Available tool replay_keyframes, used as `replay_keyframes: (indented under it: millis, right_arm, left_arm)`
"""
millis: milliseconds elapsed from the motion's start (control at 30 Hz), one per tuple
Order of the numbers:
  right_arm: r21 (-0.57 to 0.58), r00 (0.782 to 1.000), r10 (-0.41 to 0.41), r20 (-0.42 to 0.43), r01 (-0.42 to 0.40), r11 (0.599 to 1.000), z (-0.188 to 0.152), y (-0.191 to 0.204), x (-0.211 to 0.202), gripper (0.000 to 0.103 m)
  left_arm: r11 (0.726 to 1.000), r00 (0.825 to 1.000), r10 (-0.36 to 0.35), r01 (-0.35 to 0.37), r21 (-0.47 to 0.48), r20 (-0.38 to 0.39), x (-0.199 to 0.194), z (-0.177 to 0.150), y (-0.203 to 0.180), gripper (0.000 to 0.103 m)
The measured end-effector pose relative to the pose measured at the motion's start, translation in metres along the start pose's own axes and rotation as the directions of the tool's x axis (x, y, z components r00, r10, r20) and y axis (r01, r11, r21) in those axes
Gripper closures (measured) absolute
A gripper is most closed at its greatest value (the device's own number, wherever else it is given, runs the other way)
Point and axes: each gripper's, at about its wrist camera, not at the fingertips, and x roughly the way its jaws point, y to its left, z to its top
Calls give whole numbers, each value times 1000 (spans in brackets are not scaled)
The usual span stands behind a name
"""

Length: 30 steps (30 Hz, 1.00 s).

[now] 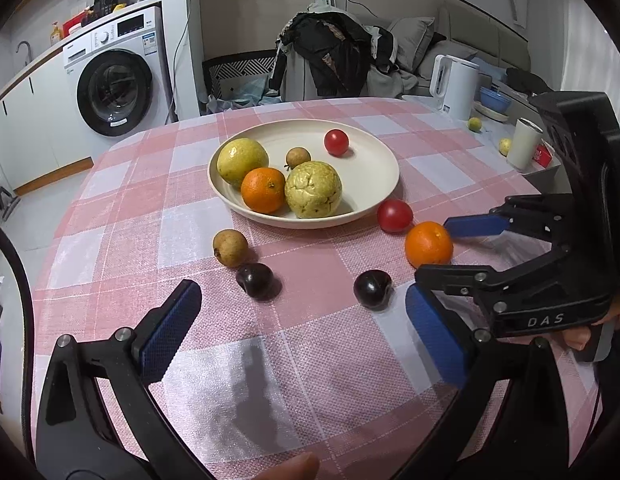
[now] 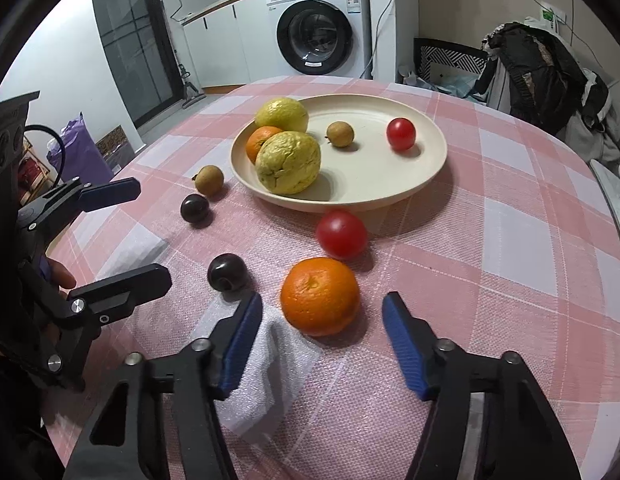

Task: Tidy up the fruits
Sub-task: 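Grasp the mandarin orange with the right gripper, then grasp a dark purple plum with the left gripper while the right gripper holds the orange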

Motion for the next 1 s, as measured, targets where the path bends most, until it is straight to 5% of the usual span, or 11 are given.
replay_keyframes:
  millis: [267, 567, 1000]
  right_arm:
    - [-22, 1000, -25, -8, 25, 999, -2, 5, 4, 61]
    - [-4, 999, -28, 42, 28, 1000, 2, 1, -10, 63]
    - [14, 998, -19, 64, 18, 1000, 5, -2, -16, 63]
  left_arm:
    - [1000, 1000, -11, 11, 8, -11, 4, -1, -2, 1]
    - [999, 998, -42, 42, 11, -46, 12, -3, -8, 2]
    - [990, 982, -131, 138, 44, -133, 33, -2, -27, 50]
